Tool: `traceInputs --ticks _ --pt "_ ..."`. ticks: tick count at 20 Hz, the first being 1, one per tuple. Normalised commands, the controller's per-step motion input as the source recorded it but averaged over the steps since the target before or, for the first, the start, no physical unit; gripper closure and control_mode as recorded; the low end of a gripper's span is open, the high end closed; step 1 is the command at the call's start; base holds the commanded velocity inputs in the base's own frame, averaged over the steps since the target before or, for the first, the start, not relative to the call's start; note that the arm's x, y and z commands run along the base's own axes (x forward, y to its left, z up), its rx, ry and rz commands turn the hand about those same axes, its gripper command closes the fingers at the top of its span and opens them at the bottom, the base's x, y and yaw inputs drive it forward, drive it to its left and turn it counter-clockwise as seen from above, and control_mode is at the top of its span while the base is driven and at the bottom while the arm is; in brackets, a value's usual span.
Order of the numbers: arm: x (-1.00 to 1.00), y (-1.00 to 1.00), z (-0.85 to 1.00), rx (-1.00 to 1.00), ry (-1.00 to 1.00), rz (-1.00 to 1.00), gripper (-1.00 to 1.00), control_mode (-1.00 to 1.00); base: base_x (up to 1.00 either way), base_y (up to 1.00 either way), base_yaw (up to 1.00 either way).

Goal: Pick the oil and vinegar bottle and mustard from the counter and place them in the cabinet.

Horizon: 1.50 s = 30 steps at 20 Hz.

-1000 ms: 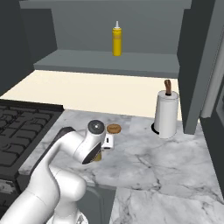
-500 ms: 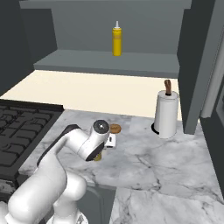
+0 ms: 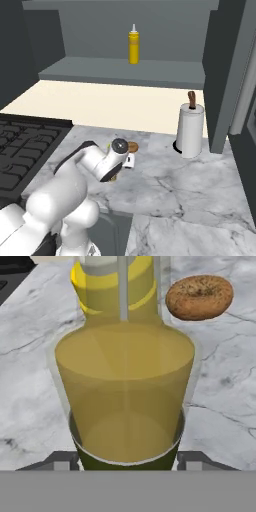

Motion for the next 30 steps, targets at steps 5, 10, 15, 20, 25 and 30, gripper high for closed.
traceInputs --ticks 5,10,15,20,25,30 --pt "0.04 0.0 -0.07 0.01 0.0 0.03 1.0 -1.0 0.0 0.0 0.0" --pt "-0.26 0.0 0.16 0.0 -0.06 0.01 1.0 -1.0 0.0 0.0 0.0" --pt "-0.42 0.01 0.43 0.0 -0.09 0.0 1.0 -1.0 0.0 0.0 0.0" --pt "-0.1 0.1 0.54 -0.02 -0.04 -0.02 1.0 -1.0 0.0 0.0 0.0" --pt "-0.14 0.04 0.65 -0.05 -0.06 -0.08 1.0 -1.0 0.0 0.0 0.0" --pt "-0.22 0.0 0.68 -0.04 -0.09 -0.11 1.0 -1.0 0.0 0.0 0.0"
